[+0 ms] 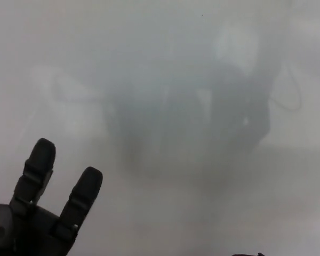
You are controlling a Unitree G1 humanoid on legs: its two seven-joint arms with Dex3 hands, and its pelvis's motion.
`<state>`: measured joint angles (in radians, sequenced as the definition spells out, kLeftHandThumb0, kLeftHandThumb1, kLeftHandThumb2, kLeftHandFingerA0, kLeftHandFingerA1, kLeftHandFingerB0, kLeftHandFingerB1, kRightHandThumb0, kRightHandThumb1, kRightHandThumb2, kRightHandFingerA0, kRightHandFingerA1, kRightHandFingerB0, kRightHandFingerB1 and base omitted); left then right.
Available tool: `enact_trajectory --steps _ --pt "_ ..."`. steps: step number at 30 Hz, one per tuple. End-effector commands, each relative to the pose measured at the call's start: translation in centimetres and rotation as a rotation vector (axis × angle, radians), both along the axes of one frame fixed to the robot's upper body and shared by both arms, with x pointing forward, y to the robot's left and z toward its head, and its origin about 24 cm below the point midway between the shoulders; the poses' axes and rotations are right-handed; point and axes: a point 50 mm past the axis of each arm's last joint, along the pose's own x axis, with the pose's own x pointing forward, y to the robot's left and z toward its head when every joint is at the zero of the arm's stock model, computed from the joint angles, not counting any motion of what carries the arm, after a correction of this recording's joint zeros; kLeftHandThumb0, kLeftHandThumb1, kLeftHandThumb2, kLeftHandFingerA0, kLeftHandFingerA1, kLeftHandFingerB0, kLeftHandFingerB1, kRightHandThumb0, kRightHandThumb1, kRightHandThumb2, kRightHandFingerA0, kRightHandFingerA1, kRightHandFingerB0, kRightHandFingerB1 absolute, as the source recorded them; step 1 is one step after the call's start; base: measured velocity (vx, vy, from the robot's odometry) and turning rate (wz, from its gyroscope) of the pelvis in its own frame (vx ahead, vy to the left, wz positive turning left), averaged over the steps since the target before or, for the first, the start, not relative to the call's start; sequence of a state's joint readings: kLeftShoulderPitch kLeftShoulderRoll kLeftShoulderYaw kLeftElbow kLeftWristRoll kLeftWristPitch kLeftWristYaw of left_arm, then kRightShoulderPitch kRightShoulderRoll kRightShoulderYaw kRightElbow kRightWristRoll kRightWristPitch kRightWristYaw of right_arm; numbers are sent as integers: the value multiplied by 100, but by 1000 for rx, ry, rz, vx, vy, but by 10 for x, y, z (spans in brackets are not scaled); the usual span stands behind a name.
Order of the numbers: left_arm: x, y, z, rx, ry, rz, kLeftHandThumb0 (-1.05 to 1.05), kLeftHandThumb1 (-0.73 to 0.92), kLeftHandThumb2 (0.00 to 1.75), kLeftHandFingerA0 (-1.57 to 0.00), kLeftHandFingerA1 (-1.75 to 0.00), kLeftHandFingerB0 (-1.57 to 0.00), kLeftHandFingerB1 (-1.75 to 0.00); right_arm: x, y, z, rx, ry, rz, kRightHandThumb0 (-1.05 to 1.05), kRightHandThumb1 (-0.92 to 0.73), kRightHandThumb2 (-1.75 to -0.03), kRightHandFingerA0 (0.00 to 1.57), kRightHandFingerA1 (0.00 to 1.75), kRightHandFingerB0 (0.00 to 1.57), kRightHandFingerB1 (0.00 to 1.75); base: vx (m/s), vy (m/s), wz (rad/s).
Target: A magnetic marker holder is on the left hand side of the white board, the robot put the index and middle finger into the opening of the container and pull off the magnetic holder and hand it to a human on the left hand side.
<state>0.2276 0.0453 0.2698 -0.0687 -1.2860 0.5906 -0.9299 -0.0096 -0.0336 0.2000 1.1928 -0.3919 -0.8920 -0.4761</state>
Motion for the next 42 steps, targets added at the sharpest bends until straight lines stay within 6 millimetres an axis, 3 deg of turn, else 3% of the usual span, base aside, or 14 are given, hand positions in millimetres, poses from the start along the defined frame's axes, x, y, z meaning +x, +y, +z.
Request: enact_trajectory --steps 1,3,4,5,6,24,34,42 --pt "-14 27 -108 1130 339 137 -40 65 60 -32 -39 -35 -32 -3 -6 -2 -29 15 -6 -42 -64 -59 87 65 58 50 0 0 0" --pt "-24 37 -125 1190 436 153 -43 63 59 -33 -38 -36 -32 -2 -5 -1 -28 7 3 -43 -64 -59 87 65 57 52 0 0 0" --pt "-26 39 -128 1204 455 156 -43 63 59 -30 -41 -33 -31 -1 -5 -1 -28 3 4 -43 -53 -93 84 78 52 65 0 0 0" --pt "-27 41 -130 1214 463 158 -43 63 59 -30 -41 -33 -31 -1 -4 0 -29 0 4 -43 -53 -93 84 78 52 65 0 0 0" --pt "-28 42 -132 1215 473 160 -43 63 60 -28 -41 -34 -32 -1 -4 0 -29 -1 5 -44 -64 -59 88 66 58 52 0 0 0" --pt "-33 52 -147 1297 508 188 -45 67 59 -34 -41 -34 -31 1 -3 -1 -35 5 7 -43 -64 -59 88 65 57 53 0 0 0" --pt "-60 55 -159 1274 593 189 -46 62 59 -31 -41 -34 -32 -21 -1 -10 -27 74 7 -45 -65 -59 87 64 54 50 0 0 0" --pt "-63 54 -161 1267 589 194 -44 63 60 -33 -43 -33 -32 -25 -3 -10 -27 75 -1 -44 -65 -59 88 64 54 52 0 0 0"
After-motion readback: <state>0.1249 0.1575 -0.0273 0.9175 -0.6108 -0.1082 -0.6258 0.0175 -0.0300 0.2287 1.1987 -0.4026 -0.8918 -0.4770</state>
